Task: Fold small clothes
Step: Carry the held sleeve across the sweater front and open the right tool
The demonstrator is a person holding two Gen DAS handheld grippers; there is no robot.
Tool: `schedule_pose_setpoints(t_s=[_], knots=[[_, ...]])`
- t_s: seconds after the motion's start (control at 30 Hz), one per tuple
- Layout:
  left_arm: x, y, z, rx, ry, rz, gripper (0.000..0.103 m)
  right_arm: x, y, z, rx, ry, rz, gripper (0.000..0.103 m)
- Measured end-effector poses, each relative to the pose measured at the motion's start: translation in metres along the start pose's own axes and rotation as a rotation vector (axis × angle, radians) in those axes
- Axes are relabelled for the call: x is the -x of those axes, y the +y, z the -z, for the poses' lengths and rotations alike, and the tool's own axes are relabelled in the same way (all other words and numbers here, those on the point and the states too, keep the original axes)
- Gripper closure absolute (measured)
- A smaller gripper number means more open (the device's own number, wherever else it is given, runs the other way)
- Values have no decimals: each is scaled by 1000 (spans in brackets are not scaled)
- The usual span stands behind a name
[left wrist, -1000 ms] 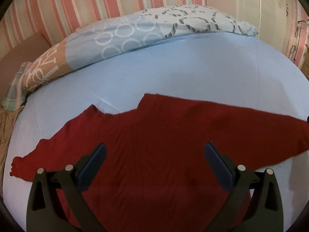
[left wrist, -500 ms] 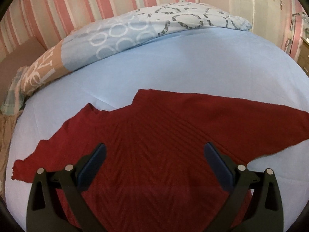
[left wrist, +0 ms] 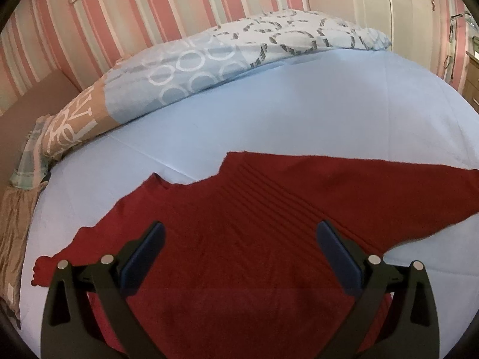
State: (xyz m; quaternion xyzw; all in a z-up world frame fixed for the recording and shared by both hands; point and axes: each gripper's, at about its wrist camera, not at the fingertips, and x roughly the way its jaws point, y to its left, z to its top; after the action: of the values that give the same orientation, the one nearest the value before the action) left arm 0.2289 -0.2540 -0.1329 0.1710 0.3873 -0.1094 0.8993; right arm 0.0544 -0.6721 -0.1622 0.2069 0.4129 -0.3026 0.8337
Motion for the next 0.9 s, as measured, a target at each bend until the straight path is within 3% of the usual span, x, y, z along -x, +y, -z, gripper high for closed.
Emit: schedule_pose_setpoints(t_s=[0.23, 0.3, 0.4, 0.67, 0.9], knots=[[12, 25, 3, -17, -6, -10, 2, 69, 78, 11, 152, -169, -71, 93], [14, 37, 5, -17, -3, -16, 2, 79, 110, 12, 167, -175, -150, 93], [17, 61, 9, -6, 11, -86, 2, 102, 166, 27, 223, -179, -260, 93], [26, 153, 32, 97, 36, -139, 2, 130, 329, 66, 369, -100, -533, 93], [37, 228, 59, 176, 30, -225, 2, 131, 462, 132, 538, 25, -654, 93]])
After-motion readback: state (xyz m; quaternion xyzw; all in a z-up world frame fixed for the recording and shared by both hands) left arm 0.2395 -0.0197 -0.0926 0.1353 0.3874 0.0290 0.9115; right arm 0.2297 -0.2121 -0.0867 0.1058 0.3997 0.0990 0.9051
